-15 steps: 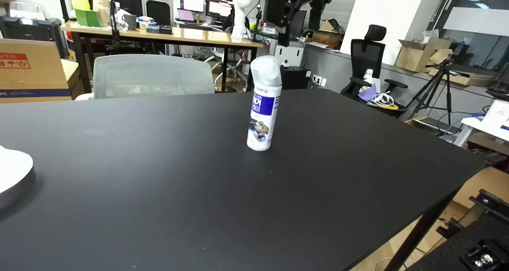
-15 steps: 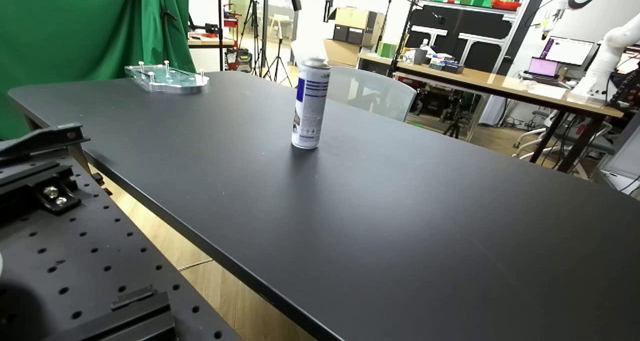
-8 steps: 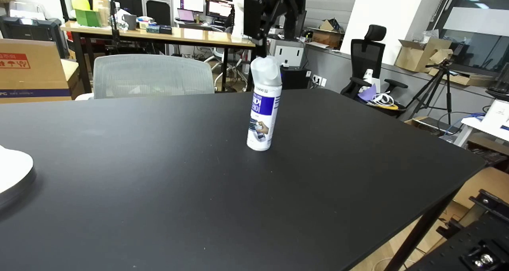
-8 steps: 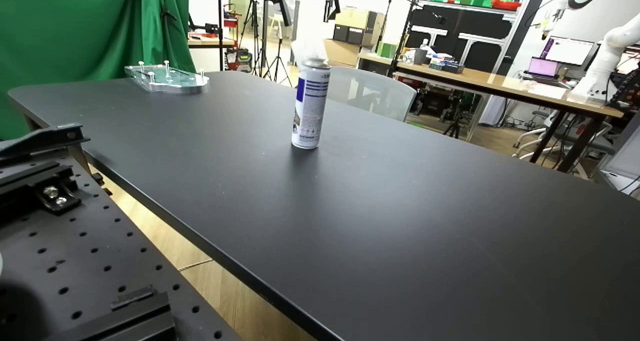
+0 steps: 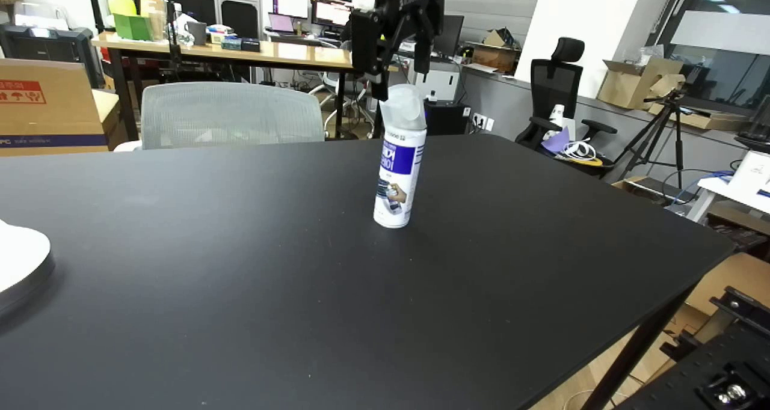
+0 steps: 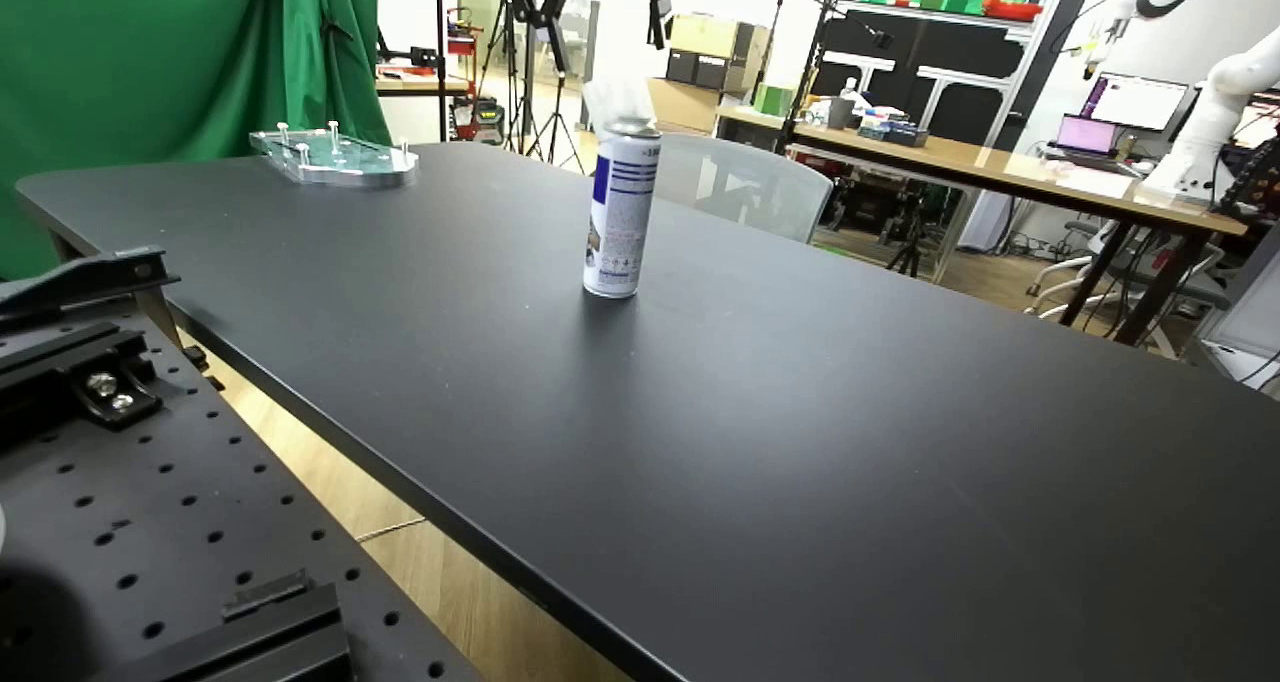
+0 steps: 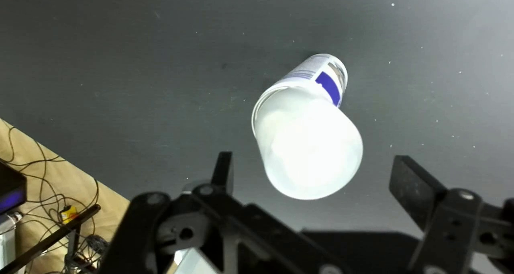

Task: Remove the lid from the spray.

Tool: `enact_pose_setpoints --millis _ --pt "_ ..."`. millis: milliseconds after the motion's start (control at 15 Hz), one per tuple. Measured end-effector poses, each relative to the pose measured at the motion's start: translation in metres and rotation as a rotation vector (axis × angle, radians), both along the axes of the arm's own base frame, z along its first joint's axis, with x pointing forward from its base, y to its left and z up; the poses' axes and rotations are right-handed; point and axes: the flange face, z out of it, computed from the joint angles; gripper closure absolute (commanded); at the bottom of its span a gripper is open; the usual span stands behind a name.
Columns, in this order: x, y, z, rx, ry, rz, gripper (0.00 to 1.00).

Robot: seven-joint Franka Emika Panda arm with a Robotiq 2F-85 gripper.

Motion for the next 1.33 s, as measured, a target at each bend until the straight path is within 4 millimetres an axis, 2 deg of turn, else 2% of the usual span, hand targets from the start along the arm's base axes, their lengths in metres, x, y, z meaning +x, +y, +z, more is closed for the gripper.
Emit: enact_pose_setpoints --millis 600,1133,1200,1267,1333 --pt "0.012 -0.012 -0.011 -0.019 0.013 -0.004 0.0" --pt "0.013 -0.006 -0.014 -0.021 0.022 0.007 0.0" --pt "0.013 -0.005 -0.014 -0.022 0.022 0.007 0.25" --pt "0.013 -0.005 -0.014 -0.022 0.023 0.008 0.26" --pt "0.013 -0.005 -0.014 -0.022 0.023 0.007 0.33"
